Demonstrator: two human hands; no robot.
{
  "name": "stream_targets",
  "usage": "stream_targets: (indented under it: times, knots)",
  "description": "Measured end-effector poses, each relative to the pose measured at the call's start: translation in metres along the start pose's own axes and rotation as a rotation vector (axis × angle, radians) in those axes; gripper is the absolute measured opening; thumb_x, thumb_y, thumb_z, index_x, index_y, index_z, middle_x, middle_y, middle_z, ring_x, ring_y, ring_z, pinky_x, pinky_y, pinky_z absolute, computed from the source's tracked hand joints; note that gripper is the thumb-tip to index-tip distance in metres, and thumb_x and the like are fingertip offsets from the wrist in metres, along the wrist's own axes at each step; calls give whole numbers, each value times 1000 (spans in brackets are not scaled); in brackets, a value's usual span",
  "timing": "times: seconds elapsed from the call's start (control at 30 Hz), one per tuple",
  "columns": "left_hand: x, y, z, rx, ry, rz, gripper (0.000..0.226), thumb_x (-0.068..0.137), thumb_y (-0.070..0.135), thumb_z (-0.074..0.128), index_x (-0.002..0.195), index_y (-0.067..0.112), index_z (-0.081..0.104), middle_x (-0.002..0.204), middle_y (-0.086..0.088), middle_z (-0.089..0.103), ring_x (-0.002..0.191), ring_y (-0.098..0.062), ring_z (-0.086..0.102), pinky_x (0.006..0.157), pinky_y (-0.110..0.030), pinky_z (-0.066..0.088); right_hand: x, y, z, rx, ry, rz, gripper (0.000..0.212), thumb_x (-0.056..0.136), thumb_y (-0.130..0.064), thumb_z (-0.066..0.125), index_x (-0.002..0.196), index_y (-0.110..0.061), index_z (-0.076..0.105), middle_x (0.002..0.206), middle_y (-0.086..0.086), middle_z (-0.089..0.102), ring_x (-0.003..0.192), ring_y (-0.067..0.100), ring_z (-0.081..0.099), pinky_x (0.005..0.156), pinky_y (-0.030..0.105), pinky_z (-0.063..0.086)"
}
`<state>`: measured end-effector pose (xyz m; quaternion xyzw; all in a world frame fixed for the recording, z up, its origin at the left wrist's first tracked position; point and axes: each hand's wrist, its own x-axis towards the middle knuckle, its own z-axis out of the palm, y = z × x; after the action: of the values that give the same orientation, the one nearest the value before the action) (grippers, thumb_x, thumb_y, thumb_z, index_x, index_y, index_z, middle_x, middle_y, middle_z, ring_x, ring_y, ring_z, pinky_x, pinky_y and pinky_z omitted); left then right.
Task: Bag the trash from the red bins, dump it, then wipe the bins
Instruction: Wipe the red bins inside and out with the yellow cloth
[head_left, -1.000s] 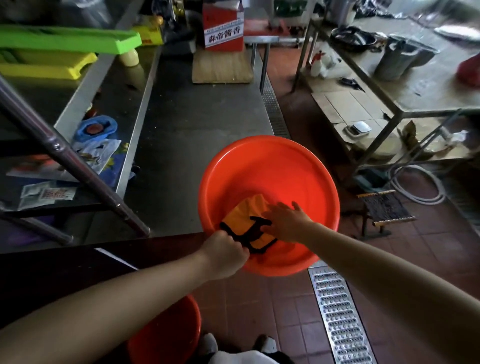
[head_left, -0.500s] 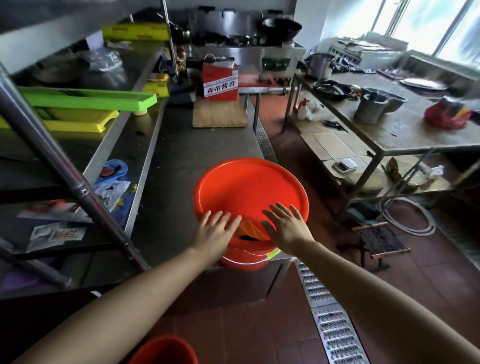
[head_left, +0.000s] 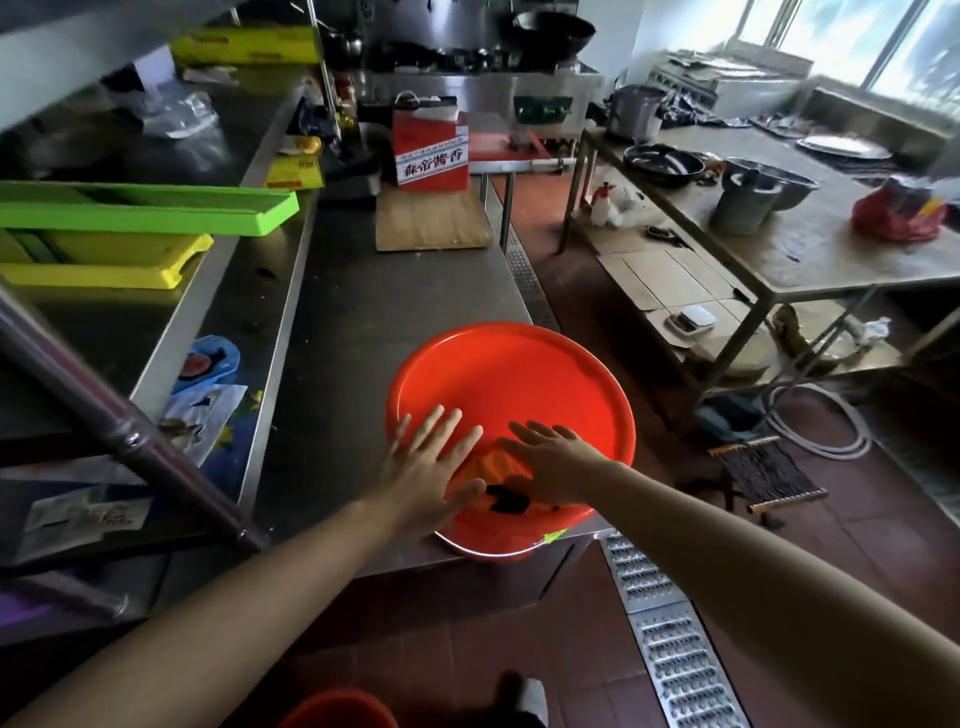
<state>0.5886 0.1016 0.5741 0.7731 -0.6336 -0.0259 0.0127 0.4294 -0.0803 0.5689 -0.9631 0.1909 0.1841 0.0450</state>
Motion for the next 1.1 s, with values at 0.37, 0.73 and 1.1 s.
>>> stream_targets:
  times: [0.37,0.73,1.1]
  knots:
    - [15,-28,-2,18,20,-131,73,97,69,11,156,31,-11,165,-2,-9,150,-19,-17,122,-51,6,104,-16,57,-310,-375,-233,97,87,-72,51,160,-27,7,167,10,3,152,35,1,119,60,11]
    - [14,-26,4,-84,-15,-216,74,99,62,21,158,19,3,165,-11,-5,151,-30,-3,117,-50,8,137,-12,147,-49,-469,-77,94,89,-50,61,153,-54,-8,164,-7,-26,149,46,-19,108,70,30]
    - [14,-29,10,-156,29,-155,73,99,56,28,157,14,16,163,-19,3,150,-39,5,116,-55,11,177,-18,172,30,-254,-132,74,100,-54,42,158,-42,-2,168,-3,-13,147,46,-24,113,74,0]
